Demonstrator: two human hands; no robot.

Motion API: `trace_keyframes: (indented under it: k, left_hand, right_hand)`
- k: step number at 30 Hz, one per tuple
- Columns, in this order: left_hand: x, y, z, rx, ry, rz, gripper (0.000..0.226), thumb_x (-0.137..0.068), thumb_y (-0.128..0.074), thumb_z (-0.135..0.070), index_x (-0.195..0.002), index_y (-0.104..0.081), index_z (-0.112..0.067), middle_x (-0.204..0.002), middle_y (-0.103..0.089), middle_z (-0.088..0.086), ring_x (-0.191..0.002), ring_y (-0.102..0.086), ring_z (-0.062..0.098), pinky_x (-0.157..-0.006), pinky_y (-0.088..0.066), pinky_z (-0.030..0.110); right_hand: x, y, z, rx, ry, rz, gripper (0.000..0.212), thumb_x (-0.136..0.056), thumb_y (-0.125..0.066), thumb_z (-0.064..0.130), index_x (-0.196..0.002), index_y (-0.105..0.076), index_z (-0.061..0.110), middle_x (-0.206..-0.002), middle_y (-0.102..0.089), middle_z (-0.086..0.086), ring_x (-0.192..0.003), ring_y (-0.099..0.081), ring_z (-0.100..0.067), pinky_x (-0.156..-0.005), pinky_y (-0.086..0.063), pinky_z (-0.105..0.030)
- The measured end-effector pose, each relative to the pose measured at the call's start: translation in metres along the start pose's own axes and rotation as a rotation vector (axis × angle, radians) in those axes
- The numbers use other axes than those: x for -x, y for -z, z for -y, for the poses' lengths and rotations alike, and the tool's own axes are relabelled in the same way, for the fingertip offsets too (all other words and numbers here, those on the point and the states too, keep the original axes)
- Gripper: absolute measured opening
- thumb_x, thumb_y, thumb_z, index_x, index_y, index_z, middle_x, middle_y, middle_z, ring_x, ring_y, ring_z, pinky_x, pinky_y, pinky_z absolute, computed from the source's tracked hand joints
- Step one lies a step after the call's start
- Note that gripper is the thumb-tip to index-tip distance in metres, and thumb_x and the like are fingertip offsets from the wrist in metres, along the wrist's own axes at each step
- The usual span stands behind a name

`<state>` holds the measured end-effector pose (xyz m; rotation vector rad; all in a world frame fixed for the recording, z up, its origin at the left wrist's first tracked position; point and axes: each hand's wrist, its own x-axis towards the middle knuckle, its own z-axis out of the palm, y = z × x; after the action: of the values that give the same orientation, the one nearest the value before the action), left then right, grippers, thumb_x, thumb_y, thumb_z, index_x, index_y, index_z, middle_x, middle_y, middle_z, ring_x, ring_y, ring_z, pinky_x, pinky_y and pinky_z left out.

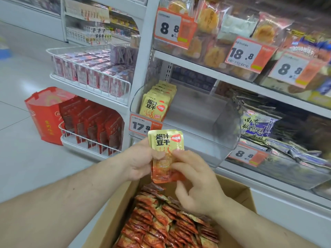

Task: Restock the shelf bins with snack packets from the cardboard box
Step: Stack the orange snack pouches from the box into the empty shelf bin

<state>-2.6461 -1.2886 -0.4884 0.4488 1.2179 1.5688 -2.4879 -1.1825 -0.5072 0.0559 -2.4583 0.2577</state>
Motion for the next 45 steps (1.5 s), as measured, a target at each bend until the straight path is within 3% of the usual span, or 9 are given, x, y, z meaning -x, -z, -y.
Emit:
trace_keyframes:
  k: [3, 6, 14, 17, 19, 25, 29, 36, 45]
  left_hand:
    - [0.002, 0.005, -0.005, -0.115, -0.025, 0.040, 0.046, -0.096, -0.045, 0.013, -0.128, -0.057, -0.019, -0.115, -0.073, 0.010, -0.110, -0.067, 0.028, -0.096, -0.052, 0.050]
    - [0.004, 0.005, -0.008, -0.180, -0.036, 0.113, 0.049, -0.098, -0.043, 0.011, -0.130, -0.054, -0.024, -0.120, -0.071, 0.008, -0.115, -0.065, 0.028, -0.102, -0.048, 0.053]
    - [-0.010, 0.006, -0.011, -0.447, -0.196, 0.032, 0.048, -0.093, -0.063, -0.002, -0.133, -0.046, -0.023, -0.127, -0.063, 0.005, -0.111, -0.064, 0.019, -0.095, -0.055, 0.041]
    - [-0.017, 0.012, -0.020, -0.764, -0.556, -0.362, 0.048, -0.089, -0.070, -0.024, -0.133, -0.051, -0.021, -0.126, -0.055, -0.006, -0.111, -0.054, 0.010, -0.091, -0.044, 0.015]
    - [-0.022, 0.019, -0.025, -1.041, -0.738, -0.623, 0.047, -0.087, -0.064, -0.028, -0.132, -0.055, -0.020, -0.132, -0.049, -0.004, -0.125, -0.040, 0.016, -0.103, -0.034, 0.027]
    - [-0.032, 0.024, -0.016, -1.552, -0.430, -0.597, 0.079, -0.086, -0.056, -0.032, -0.154, -0.015, -0.032, -0.164, -0.003, -0.006, -0.151, 0.010, 0.025, -0.120, -0.005, 0.046]
    - [-0.033, 0.024, -0.016, -1.544, -0.416, -0.603, 0.081, -0.085, -0.056, -0.031, -0.154, -0.013, -0.029, -0.164, -0.002, -0.007, -0.151, 0.013, 0.025, -0.122, -0.003, 0.047]
    - [-0.034, 0.024, -0.014, -1.560, -0.405, -0.600, 0.080, -0.086, -0.054, -0.028, -0.154, -0.012, -0.030, -0.164, -0.002, -0.007, -0.151, 0.014, 0.025, -0.122, -0.004, 0.049]
    - [-0.031, 0.020, -0.016, -1.570, -0.371, -0.584, 0.083, -0.088, -0.052, -0.030, -0.156, -0.005, -0.028, -0.164, 0.008, -0.009, -0.150, 0.018, 0.025, -0.121, -0.001, 0.053]
  right_hand:
    - [-0.026, 0.017, -0.009, -0.058, -0.525, -0.029, 0.061, -0.073, -0.070, 0.036, -0.128, -0.055, 0.014, -0.117, -0.057, 0.004, -0.096, -0.050, -0.009, -0.092, -0.045, -0.032]
    - [-0.050, 0.027, -0.026, -0.400, -0.883, 0.296, 0.087, -0.069, -0.087, 0.033, -0.141, -0.039, 0.023, -0.114, -0.063, 0.006, -0.091, -0.061, -0.011, -0.092, -0.051, -0.038]
    - [-0.088, 0.035, -0.034, -0.521, -0.844, 0.402, 0.026, -0.077, -0.080, 0.000, -0.097, -0.064, 0.007, -0.068, -0.070, 0.005, -0.054, -0.060, -0.001, -0.047, -0.043, -0.015]
    - [-0.117, 0.049, -0.052, -0.510, -0.852, 0.107, 0.022, -0.076, -0.079, 0.000, -0.085, -0.064, 0.013, -0.064, -0.068, 0.005, -0.054, -0.058, -0.006, -0.047, -0.043, -0.021]
    - [-0.142, 0.056, -0.065, -0.513, -0.801, -0.169, 0.023, -0.077, -0.079, 0.001, -0.083, -0.063, 0.017, -0.071, -0.067, 0.002, -0.058, -0.058, -0.007, -0.051, -0.044, -0.021]
    - [-0.189, 0.002, -0.092, -0.259, -0.675, -0.037, 0.024, -0.071, -0.085, 0.015, -0.075, -0.063, 0.021, -0.073, -0.066, 0.007, -0.064, -0.056, -0.005, -0.064, -0.054, -0.029]
    - [-0.194, -0.045, -0.091, -0.162, -0.733, 0.205, 0.051, -0.069, -0.087, 0.031, -0.115, -0.070, 0.017, -0.104, -0.073, -0.001, -0.092, -0.067, -0.015, -0.088, -0.057, -0.040]
    - [-0.198, -0.063, -0.081, 0.080, -0.692, 0.222, 0.033, -0.075, -0.079, 0.041, -0.098, -0.068, 0.020, -0.090, -0.064, 0.002, -0.092, -0.063, -0.019, -0.069, -0.044, -0.026]
    - [-0.198, -0.064, -0.081, -0.079, -0.899, 0.212, 0.085, -0.068, -0.088, 0.040, -0.128, -0.035, 0.012, -0.124, -0.059, -0.007, -0.111, -0.060, -0.025, -0.093, -0.054, -0.040]
